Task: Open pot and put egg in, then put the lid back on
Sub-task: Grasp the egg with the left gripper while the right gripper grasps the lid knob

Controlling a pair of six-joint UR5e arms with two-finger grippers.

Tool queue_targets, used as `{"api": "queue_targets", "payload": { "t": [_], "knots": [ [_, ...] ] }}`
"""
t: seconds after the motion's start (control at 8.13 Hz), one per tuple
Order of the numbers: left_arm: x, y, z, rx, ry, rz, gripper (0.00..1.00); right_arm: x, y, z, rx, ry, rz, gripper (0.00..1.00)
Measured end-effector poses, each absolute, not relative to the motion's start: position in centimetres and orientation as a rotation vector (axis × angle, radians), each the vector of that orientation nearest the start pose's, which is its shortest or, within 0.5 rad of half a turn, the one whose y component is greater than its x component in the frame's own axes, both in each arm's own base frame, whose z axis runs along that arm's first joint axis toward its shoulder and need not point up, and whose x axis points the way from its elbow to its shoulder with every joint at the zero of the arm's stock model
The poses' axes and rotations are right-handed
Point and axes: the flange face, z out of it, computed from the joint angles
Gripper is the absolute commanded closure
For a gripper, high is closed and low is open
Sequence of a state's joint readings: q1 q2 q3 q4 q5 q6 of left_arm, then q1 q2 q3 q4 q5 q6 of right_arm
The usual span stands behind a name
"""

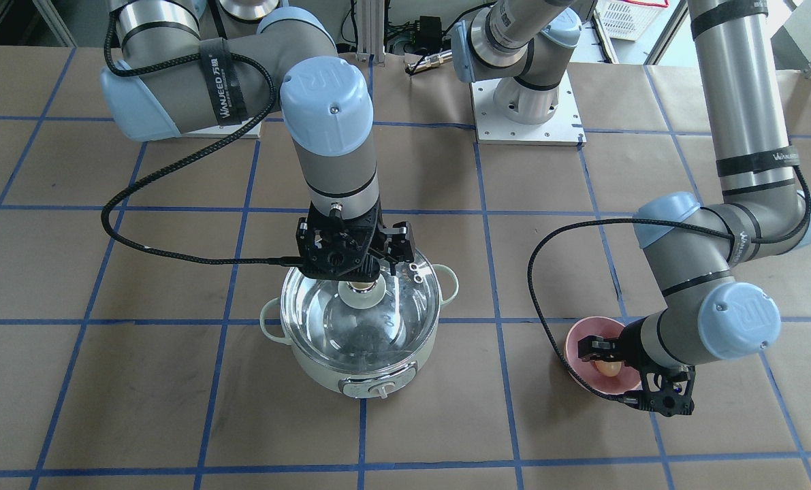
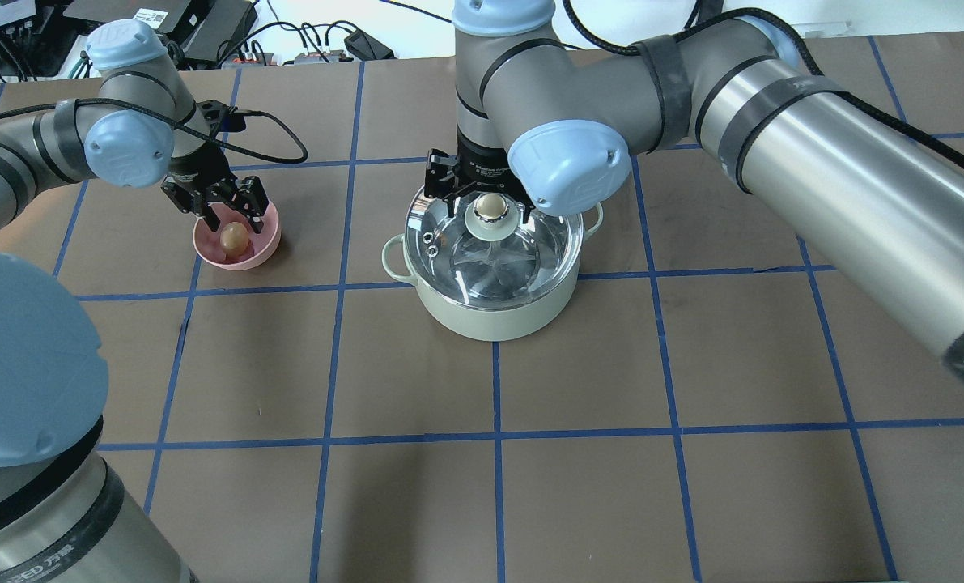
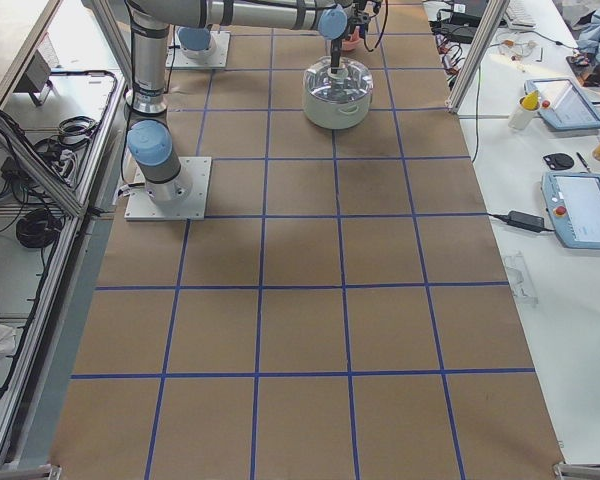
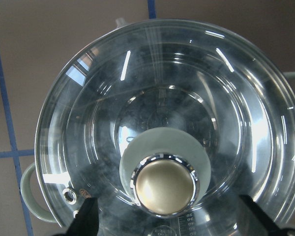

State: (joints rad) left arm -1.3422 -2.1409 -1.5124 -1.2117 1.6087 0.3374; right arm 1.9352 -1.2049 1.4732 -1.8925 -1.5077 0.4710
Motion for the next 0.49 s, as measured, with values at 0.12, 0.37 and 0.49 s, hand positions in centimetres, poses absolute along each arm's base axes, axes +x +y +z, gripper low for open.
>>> {"api": "queue_targets", "payload": {
  "t": [0.12, 0.37, 0.49],
  "knots": [
    [2.22, -66.74, 21.34, 0.175, 3.134, 0.247, 0.23, 36.19, -54.29, 35.31, 0.158, 3.062, -0.025, 0.31],
    [2.22, -66.75, 21.22, 0.173, 3.134, 0.249, 0.23, 36.47, -54.72, 34.46, 0.139, 3.066, -0.041, 0.29],
    [2.22, -66.74, 21.11, 0.174, 3.135, 0.252, 0.23, 36.32, -54.94, 34.44, 0.111, 3.087, -0.066, 0.21]
  ]
}}
